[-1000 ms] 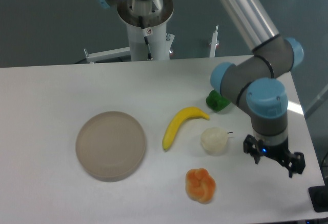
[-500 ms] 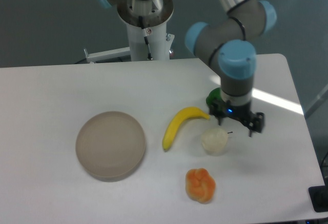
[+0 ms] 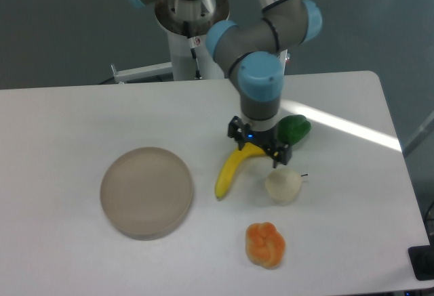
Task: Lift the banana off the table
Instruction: 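Move the gripper over the yellow banana and lower toward it, then lower onto the banana's middle and close the gripper around it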
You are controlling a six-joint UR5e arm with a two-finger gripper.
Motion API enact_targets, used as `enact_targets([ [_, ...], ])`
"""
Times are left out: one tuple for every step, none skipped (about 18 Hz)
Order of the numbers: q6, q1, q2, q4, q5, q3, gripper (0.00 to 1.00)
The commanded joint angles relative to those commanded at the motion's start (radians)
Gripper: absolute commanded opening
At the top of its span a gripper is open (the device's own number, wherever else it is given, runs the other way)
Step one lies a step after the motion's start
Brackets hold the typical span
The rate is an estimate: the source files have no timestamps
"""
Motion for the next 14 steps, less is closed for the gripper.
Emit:
enact_targets([
  [-0.02,-0.011,-0.006,0.015,0.002,-0.005,1.0],
  [-0.035,-0.012,-0.011,0.025,0.002,-0.011,1.0],
  [-0.037,-0.017,-0.017,0.029,0.002,-0.014,1.0],
  [-0.037,-0.017,-0.028,0.035,0.002,-0.015,1.0],
  [-0.037,-0.022,-0.04,0.045,0.005,-0.018,1.0],
  [-0.037,-0.025,-0.044,0.046,0.006,-0.023,1.0],
  [-0.037,-0.025,-0.046,0.046,0.006,-0.025,1.0],
  [-0.035,-0.025,-0.048,0.048,0.006,-0.031,1.0],
  [-0.035,-0.025,-0.051,0.048,0.008,-0.031,1.0],
  [-0.034,-0.023,-0.052,0.048,0.008,-0.031,1.0],
  [-0.034,-0.023,-0.055,0.051,0.008,-0.031,1.0],
  [-0.032,-0.023,-0.058,0.054,0.009,-0.034,1.0],
  [-0.032,-0.022,-0.06,0.055,0.011,-0.041,1.0],
  [-0.031,-0.022,-0.06,0.055,0.011,-0.048,1.0],
])
